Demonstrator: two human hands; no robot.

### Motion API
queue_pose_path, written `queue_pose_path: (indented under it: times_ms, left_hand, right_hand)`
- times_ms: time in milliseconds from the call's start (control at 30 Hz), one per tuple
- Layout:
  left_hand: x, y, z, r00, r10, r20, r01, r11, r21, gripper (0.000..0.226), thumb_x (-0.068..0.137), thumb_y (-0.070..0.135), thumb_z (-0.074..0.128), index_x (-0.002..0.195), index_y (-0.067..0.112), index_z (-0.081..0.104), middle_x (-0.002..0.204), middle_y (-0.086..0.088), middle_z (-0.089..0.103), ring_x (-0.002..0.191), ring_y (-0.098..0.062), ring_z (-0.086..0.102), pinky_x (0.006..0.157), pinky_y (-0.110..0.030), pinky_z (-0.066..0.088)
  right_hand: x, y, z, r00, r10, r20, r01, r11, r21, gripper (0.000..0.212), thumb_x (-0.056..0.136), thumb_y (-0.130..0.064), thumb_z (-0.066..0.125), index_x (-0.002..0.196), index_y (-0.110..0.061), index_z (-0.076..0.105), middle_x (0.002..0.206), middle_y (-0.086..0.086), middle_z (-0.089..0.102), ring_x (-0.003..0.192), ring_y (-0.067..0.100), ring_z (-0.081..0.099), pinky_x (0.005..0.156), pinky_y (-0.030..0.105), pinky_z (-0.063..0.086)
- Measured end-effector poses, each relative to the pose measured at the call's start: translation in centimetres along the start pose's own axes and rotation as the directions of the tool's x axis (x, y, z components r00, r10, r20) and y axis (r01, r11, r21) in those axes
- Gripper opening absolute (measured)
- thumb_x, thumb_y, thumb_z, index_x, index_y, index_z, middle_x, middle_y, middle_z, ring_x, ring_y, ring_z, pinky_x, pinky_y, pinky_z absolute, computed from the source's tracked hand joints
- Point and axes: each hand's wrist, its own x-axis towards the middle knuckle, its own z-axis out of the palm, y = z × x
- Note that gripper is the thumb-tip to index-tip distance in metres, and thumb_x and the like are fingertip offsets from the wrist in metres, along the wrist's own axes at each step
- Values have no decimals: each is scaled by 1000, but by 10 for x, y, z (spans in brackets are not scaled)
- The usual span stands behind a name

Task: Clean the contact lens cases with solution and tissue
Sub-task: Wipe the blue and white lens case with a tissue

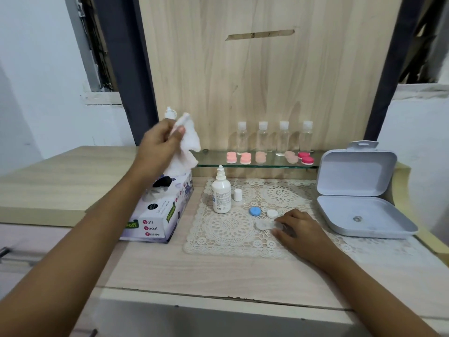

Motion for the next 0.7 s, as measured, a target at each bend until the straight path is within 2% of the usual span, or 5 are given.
queue_pose_path:
  times_ms: [167, 267, 400, 533, 700]
  left_hand:
    - [-33, 7, 45, 913, -71, 401, 21, 991, 129, 10, 96, 26, 46, 91, 26, 55, 85, 4, 61, 72, -14, 58, 61, -29, 50]
    - [-52, -8, 75, 840, -133, 526, -8, 966, 257, 16, 98, 28, 42, 100, 21, 56, 85, -1, 61, 71, -18, 61, 56, -25, 49]
    - [-65, -31, 107, 772, -177, 610, -68, 932, 357, 29, 99, 19, 39, 123, 13, 55, 101, -2, 58, 83, -14, 54, 64, -20, 40]
    - [-69, -50, 125, 744, -115, 658, -197, 904, 380, 29, 96, 18, 45, 122, 13, 56, 117, -4, 57, 99, -12, 49, 78, -20, 32]
    - [-76, -58, 130, 793, -81, 604, -109, 956, 271, 14, 91, 20, 54, 105, 20, 57, 96, 4, 61, 84, -14, 55, 70, -26, 41]
  right_hand:
    - [0, 1, 0, 1000, -4, 8, 4, 1000, -2, 31, 87, -40, 58, 110, -20, 65, 94, -12, 46, 100, 16, 48, 81, 24, 35]
    - [0, 1, 0, 1000, -5, 16, 5, 1000, 2, 31, 87, -40, 59, 110, -20, 64, 97, -9, 50, 102, 16, 47, 83, 25, 36]
    - [0, 1, 0, 1000, 5, 1, -5, 1000, 15, 30, 86, -39, 60, 107, -19, 65, 100, -4, 56, 101, 19, 49, 86, 30, 40]
    - [-1, 1, 0, 1000, 7, 14, -8, 1000, 16, 35, 83, -46, 55, 105, -21, 65, 97, -6, 54, 98, 20, 50, 88, 35, 42]
    - [0, 0, 1, 999, 33, 21, -33, 999, 9, 45, 76, -52, 45, 102, -22, 65, 98, -5, 55, 98, 19, 50, 87, 34, 42]
